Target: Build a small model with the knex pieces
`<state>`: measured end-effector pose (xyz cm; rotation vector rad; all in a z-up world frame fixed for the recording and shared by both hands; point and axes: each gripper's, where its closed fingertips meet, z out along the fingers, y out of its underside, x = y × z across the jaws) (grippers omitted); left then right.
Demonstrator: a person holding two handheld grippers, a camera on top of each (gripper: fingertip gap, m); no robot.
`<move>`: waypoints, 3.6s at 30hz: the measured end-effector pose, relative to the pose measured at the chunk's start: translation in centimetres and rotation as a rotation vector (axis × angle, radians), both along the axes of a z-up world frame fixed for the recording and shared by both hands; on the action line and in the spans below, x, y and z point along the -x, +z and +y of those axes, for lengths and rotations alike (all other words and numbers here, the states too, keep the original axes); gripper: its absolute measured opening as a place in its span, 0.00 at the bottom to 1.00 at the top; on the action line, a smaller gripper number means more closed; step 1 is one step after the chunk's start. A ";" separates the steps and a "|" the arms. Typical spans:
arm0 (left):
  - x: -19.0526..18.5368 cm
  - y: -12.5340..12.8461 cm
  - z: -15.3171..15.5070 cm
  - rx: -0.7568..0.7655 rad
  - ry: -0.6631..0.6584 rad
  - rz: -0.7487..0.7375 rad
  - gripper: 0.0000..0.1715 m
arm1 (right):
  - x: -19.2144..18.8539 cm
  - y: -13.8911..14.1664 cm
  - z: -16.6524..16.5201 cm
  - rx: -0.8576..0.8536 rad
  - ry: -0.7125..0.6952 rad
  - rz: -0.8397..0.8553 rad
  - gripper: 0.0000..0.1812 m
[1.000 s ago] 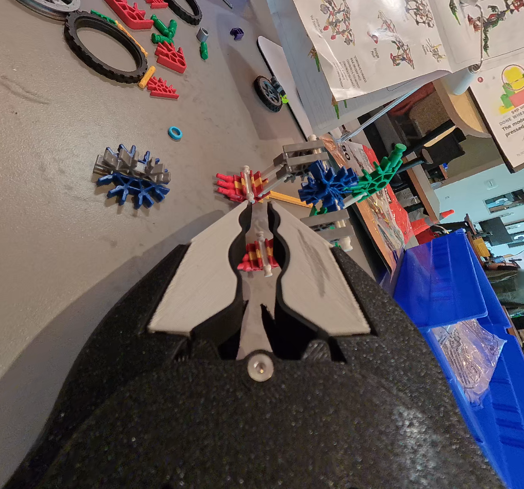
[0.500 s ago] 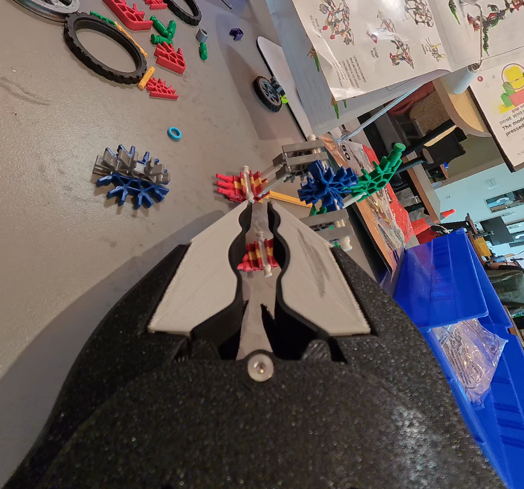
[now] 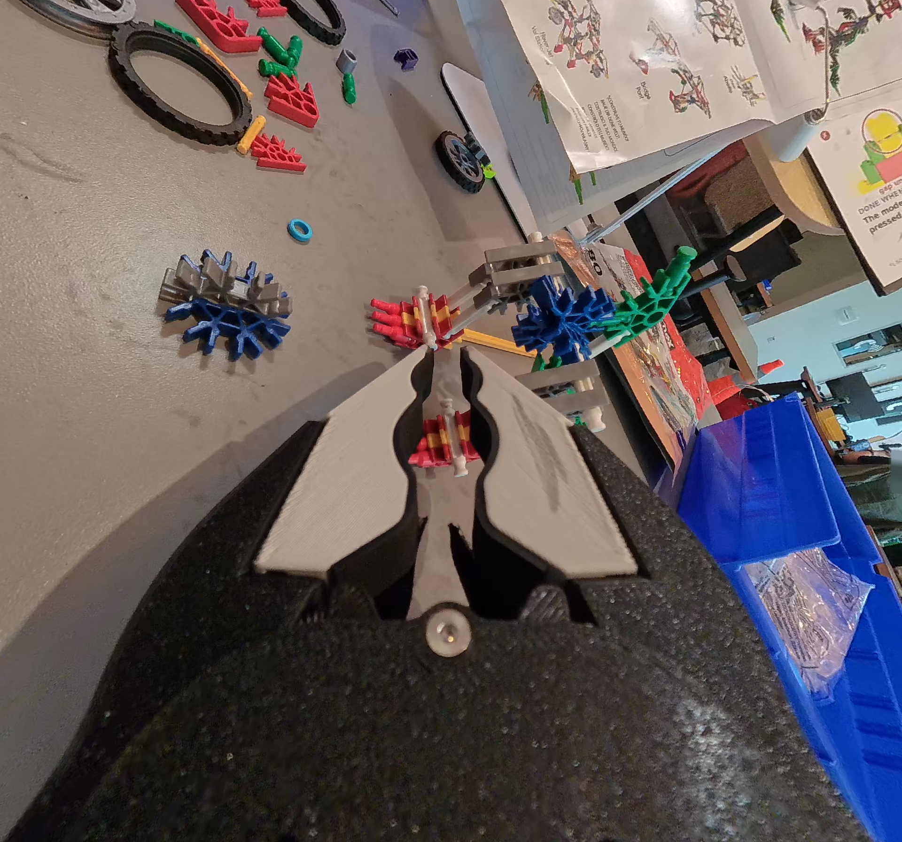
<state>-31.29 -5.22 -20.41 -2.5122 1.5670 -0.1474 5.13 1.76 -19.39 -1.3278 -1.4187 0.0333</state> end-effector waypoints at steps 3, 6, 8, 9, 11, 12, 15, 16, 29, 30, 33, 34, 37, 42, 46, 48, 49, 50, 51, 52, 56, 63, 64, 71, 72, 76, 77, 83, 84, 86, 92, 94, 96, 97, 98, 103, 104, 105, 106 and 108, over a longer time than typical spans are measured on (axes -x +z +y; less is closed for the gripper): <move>-0.1 -0.8 -0.2 0.017 -0.010 0.019 0.13 | 0.0 0.0 0.0 -0.001 0.000 -0.001 0.06; 0.0 -1.4 -0.3 0.024 -0.009 0.031 0.12 | 0.0 0.0 0.0 -0.002 0.000 -0.001 0.06; 0.0 -1.4 -0.2 0.018 -0.010 0.028 0.11 | 0.0 0.0 0.0 -0.001 0.000 -0.001 0.06; 0.1 -1.4 -0.1 0.013 -0.009 0.028 0.11 | 0.0 0.0 0.0 -0.001 0.000 -0.001 0.06; 0.1 -1.3 0.1 -0.002 -0.003 0.024 0.10 | 0.0 0.0 0.0 -0.001 0.000 -0.001 0.06; 0.1 -1.2 0.1 -0.002 -0.002 0.020 0.09 | 0.0 0.0 0.0 -0.001 0.000 -0.002 0.06; 0.0 -0.8 0.3 -0.019 -0.001 0.009 0.09 | 0.0 0.0 0.0 0.000 0.001 -0.001 0.06; 0.1 -0.7 0.3 -0.022 -0.003 0.009 0.09 | 0.0 0.0 0.0 0.000 0.001 0.000 0.06; -1.6 4.6 1.9 -0.200 -0.011 -0.028 0.09 | 0.0 0.1 -0.1 -0.001 0.005 0.002 0.06; -2.3 5.7 2.3 -0.235 -0.015 -0.044 0.09 | 0.0 0.1 -0.1 -0.001 0.006 0.003 0.06; -5.1 8.6 2.9 -0.308 -0.051 -0.084 0.09 | 0.0 0.1 -0.1 0.001 0.008 0.005 0.06; -6.1 9.2 3.0 -0.324 -0.071 -0.087 0.09 | 0.0 0.1 -0.1 0.001 0.009 0.005 0.06; -9.4 10.6 3.2 -0.346 -0.135 -0.106 0.09 | 0.0 0.1 -0.1 0.003 0.009 0.005 0.06; -16.6 10.5 3.3 -0.326 -0.256 -0.146 0.09 | 0.0 0.2 -0.2 0.002 0.016 0.009 0.06; -23.2 8.8 2.3 -0.259 -0.342 -0.238 0.09 | 0.1 0.3 -0.4 0.005 0.025 0.018 0.06; -25.1 6.9 2.0 -0.221 -0.384 -0.216 0.09 | 0.0 0.4 -0.4 0.010 0.028 0.025 0.06; -26.0 6.1 1.8 -0.207 -0.399 -0.218 0.09 | 0.1 0.4 -0.5 0.009 0.032 0.028 0.06; -26.8 5.3 1.6 -0.179 -0.402 -0.231 0.09 | 0.1 0.5 -0.5 0.008 0.037 0.029 0.06; -27.5 4.4 1.4 -0.148 -0.405 -0.242 0.09 | 0.1 0.5 -0.6 0.009 0.039 0.030 0.06; -28.1 3.5 1.3 -0.128 -0.408 -0.243 0.09 | 0.1 0.5 -0.6 0.009 0.042 0.031 0.06; -29.5 0.5 0.8 -0.066 -0.407 -0.252 0.09 | 0.1 0.6 -0.8 0.011 0.053 0.036 0.06; -29.8 -1.2 0.9 -0.050 -0.384 -0.244 0.11 | 0.0 0.6 -1.0 0.016 0.062 0.038 0.06; -29.7 -1.3 0.9 -0.051 -0.380 -0.244 0.12 | 0.0 0.6 -1.0 0.016 0.063 0.038 0.06; -28.7 -1.0 0.6 -0.094 -0.326 -0.283 0.14 | 0.0 0.4 -0.9 0.019 0.060 0.029 0.06; -28.8 -1.2 0.5 -0.089 -0.325 -0.287 0.14 | 0.0 0.3 -0.9 0.019 0.058 0.025 0.06; -29.0 -1.7 0.7 -0.089 -0.321 -0.299 0.12 | -0.1 0.4 -0.8 0.017 0.051 0.031 0.06; -29.0 -1.7 0.8 -0.087 -0.319 -0.306 0.11 | -0.1 0.5 -0.8 0.019 0.047 0.033 0.06; -29.5 -1.7 0.9 -0.120 -0.335 -0.315 0.02 | -0.2 0.5 -0.7 0.022 0.045 0.035 0.06; -29.5 -1.7 0.9 -0.120 -0.337 -0.314 0.02 | -0.2 0.5 -0.7 0.022 0.045 0.035 0.06; -29.4 -1.7 0.7 -0.111 -0.349 -0.304 0.05 | -0.2 0.5 -0.7 0.022 0.045 0.036 0.06; -29.3 -1.4 1.5 -0.152 -0.333 -0.294 0.13 | -0.2 0.5 -0.8 0.023 0.047 0.040 0.06; -29.3 -1.7 1.7 -0.164 -0.334 -0.275 0.15 | -0.2 0.6 -0.8 0.023 0.049 0.041 0.06; -29.5 -1.9 1.8 -0.168 -0.330 -0.277 0.17 | -0.2 0.6 -0.8 0.024 0.049 0.043 0.06; -29.6 -2.0 1.8 -0.165 -0.329 -0.281 0.17 | -0.2 0.6 -0.8 0.023 0.050 0.042 0.06; -29.7 -2.0 1.9 -0.172 -0.328 -0.284 0.16 | -0.2 0.6 -0.8 0.023 0.050 0.042 0.06; -30.0 -2.0 2.1 -0.200 -0.330 -0.289 0.13 | -0.2 0.5 -0.8 0.023 0.051 0.041 0.06; -30.1 -2.0 2.1 -0.206 -0.330 -0.288 0.13 | -0.2 0.5 -0.8 0.024 0.051 0.041 0.06; -30.1 -2.0 2.1 -0.215 -0.329 -0.287 0.13 | -0.2 0.5 -0.8 0.024 0.050 0.041 0.06; -30.1 -2.0 2.1 -0.225 -0.328 -0.287 0.13 | -0.2 0.5 -0.8 0.025 0.050 0.041 0.06; -30.1 -2.0 2.2 -0.234 -0.328 -0.290 0.13 | -0.2 0.5 -0.8 0.025 0.050 0.041 0.06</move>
